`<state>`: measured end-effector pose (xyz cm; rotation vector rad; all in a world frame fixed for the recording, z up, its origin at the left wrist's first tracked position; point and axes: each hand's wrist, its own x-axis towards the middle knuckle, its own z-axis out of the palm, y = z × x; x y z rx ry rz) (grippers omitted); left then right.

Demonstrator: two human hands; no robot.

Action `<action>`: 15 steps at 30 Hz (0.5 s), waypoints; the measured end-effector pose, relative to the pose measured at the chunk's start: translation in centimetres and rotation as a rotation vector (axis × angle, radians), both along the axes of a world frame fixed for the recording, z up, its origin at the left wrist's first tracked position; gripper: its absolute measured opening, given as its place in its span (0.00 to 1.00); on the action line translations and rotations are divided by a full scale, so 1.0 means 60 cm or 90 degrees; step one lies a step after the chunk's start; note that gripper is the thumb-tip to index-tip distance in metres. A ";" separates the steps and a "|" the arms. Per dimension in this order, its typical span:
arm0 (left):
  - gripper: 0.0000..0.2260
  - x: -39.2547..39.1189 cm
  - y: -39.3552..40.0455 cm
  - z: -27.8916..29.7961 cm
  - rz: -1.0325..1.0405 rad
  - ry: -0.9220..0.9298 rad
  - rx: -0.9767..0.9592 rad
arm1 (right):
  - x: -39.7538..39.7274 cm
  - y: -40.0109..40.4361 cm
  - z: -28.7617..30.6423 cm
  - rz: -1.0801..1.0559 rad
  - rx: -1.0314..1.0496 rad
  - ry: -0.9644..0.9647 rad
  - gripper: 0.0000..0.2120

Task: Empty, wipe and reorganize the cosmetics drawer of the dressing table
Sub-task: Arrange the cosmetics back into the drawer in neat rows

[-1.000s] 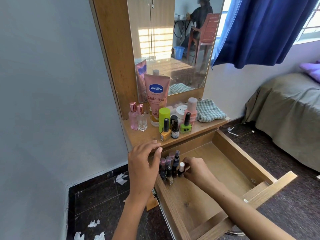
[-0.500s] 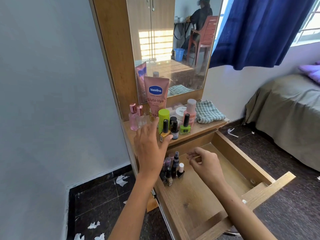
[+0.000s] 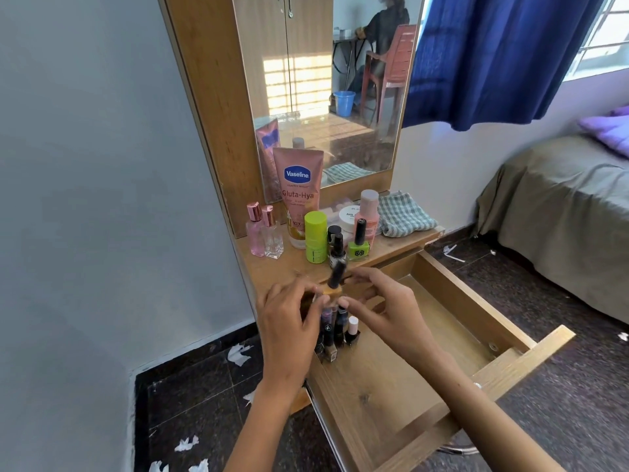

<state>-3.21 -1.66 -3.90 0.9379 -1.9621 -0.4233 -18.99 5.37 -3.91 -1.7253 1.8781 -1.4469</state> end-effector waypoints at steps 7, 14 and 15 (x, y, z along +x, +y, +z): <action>0.07 0.028 0.037 -0.013 -0.071 0.045 0.079 | 0.024 0.015 0.029 0.048 0.011 0.006 0.10; 0.11 0.051 0.028 -0.020 -0.005 0.043 0.086 | 0.027 0.032 -0.006 -0.011 0.379 0.138 0.13; 0.10 0.052 0.027 -0.021 -0.002 0.037 0.076 | 0.034 0.029 -0.014 -0.013 0.400 0.141 0.13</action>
